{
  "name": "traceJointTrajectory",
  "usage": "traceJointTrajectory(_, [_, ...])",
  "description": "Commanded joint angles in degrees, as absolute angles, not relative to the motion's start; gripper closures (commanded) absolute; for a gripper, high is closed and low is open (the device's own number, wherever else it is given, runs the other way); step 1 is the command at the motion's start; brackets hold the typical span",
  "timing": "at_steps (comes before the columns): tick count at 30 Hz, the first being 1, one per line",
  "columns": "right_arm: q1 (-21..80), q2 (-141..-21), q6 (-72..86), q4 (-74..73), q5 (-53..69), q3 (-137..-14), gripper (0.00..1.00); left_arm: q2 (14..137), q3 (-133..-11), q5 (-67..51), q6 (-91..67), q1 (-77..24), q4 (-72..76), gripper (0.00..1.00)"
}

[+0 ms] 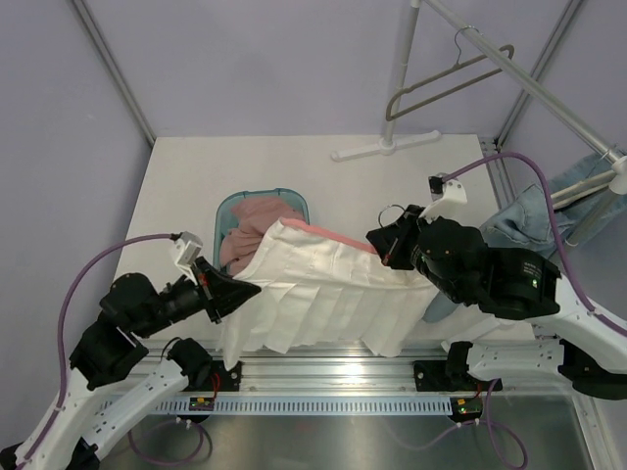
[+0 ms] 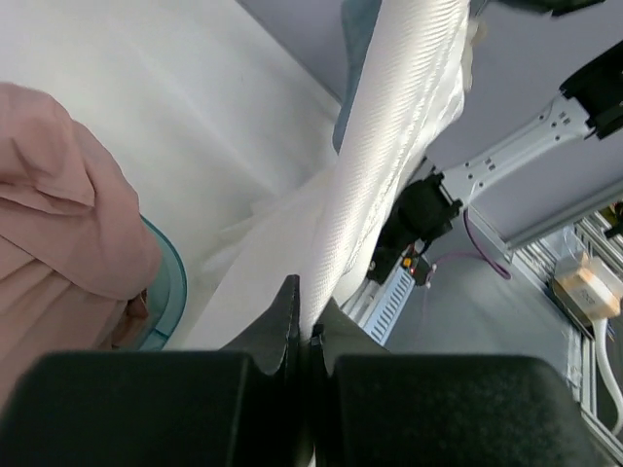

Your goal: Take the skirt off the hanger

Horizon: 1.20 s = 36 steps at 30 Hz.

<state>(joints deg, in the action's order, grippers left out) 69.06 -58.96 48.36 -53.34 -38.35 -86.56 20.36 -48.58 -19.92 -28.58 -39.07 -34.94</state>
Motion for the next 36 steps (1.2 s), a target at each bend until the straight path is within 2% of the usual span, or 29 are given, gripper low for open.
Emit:
traceJointTrajectory(1, [68.4, -53.3, 55.6, -64.6, -54.4, -85.4, 1.00, 16.4, -52.5, -9.1, -28.8, -38.8, -37.5, 1.00])
traceJointTrajectory(4, [68.4, -52.9, 59.5, -67.7, -55.8, -85.1, 1.00, 15.6, -52.2, -9.4, -29.2, -38.8, -38.3, 1.00])
traceJointTrajectory(10, [67.9, -51.5, 58.4, -62.2, -56.4, -85.3, 1.00, 18.5, -51.1, -16.1, -29.3, -38.8, -37.6, 1.00])
traceJointTrajectory(18, [67.9, -49.0, 57.3, -59.6, -63.8, -88.9, 1.00, 19.4, -45.1, -20.6, -31.8, -38.8, -37.0, 1.00])
traceJointTrajectory(24, [67.6, -49.3, 44.7, -51.6, -62.2, -90.7, 1.00, 20.8, -43.9, -21.4, -31.2, -38.8, -37.4, 1.00])
traceJointTrajectory(25, [67.7, -49.7, 42.8, -49.2, -60.7, -90.5, 1.00, 21.2, -44.1, -22.1, -30.8, -38.8, -35.7, 0.98])
traceJointTrajectory(26, [67.5, -50.1, 39.6, -48.0, -58.8, -89.6, 1.00, 22.3, -44.1, -23.1, -30.7, -38.8, -34.4, 0.91])
traceJointTrajectory(27, [67.7, -51.1, 38.1, -46.7, -54.5, -88.8, 1.00, 23.2, -44.3, -26.0, -30.6, -38.8, -33.1, 0.79])
traceJointTrajectory(29, [67.7, -52.1, 33.5, -43.5, -50.8, -86.0, 1.00, 26.4, -45.1, -30.1, -30.2, -38.8, -28.2, 0.62])
traceJointTrajectory(30, [67.6, -53.0, 33.1, -43.8, -48.5, -85.2, 1.00, 27.6, -45.6, -33.6, -30.2, -38.8, -26.0, 0.46])
traceJointTrajectory(32, [67.6, -53.6, 33.4, -45.6, -46.9, -83.9, 1.00, 29.5, -48.7, -35.7, -30.0, -38.8, -24.8, 0.39])
traceJointTrajectory(36, [67.6, -53.2, 32.3, -48.2, -40.9, -82.5, 1.00, 30.8, -56.5, -32.0, -26.4, -38.8, -27.0, 0.43])
